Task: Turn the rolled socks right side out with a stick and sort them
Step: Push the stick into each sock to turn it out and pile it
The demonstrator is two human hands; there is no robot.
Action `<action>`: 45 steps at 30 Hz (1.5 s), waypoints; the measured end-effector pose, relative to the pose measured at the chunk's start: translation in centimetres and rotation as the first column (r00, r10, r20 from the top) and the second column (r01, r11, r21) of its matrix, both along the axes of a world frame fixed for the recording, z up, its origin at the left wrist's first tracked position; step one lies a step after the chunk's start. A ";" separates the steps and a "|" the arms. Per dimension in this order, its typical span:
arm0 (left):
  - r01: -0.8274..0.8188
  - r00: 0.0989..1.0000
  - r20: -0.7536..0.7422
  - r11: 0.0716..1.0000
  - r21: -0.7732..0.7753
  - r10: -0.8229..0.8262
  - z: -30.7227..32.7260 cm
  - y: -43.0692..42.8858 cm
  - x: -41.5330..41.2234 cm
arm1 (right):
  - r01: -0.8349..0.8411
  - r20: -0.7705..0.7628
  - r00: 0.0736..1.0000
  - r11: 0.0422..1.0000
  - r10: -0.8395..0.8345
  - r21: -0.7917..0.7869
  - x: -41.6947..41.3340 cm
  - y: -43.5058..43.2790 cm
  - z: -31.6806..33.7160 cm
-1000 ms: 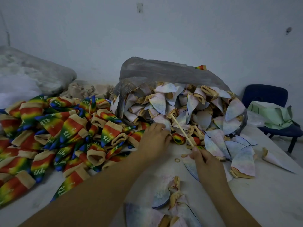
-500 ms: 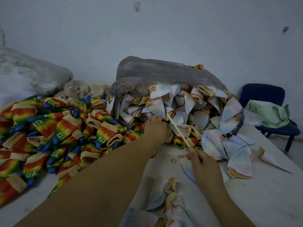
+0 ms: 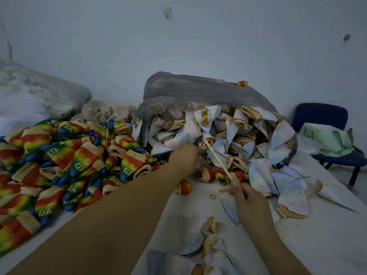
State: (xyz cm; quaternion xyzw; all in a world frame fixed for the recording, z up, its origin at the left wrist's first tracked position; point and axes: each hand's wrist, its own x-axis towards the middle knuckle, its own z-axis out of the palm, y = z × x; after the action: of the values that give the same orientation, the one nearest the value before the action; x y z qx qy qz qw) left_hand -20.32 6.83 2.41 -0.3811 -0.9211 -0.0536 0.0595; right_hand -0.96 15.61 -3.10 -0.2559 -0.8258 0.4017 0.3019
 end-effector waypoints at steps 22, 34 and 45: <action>-0.578 0.625 0.687 0.372 0.726 -0.370 -4.0 -5.7 9.8 | -0.280 -0.083 0.955 0.958 0.284 0.056 -0.2 -2.5 2.0; -0.200 0.612 0.516 0.514 0.834 -0.600 -4.2 -6.5 10.4 | -0.198 -0.185 0.969 0.960 0.161 -0.197 -0.4 -1.3 1.5; -0.400 0.516 0.610 0.460 0.793 -0.601 -4.4 -6.3 9.7 | -0.217 -0.101 0.975 0.949 0.198 -0.231 -0.6 -1.8 1.7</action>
State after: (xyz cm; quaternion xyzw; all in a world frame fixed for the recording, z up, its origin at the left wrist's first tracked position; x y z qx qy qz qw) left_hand -10.59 0.52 -2.02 -0.2771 -0.6211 -0.7011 -0.2141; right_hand -1.54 13.82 -1.40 -0.1869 -0.7812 0.5378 0.2560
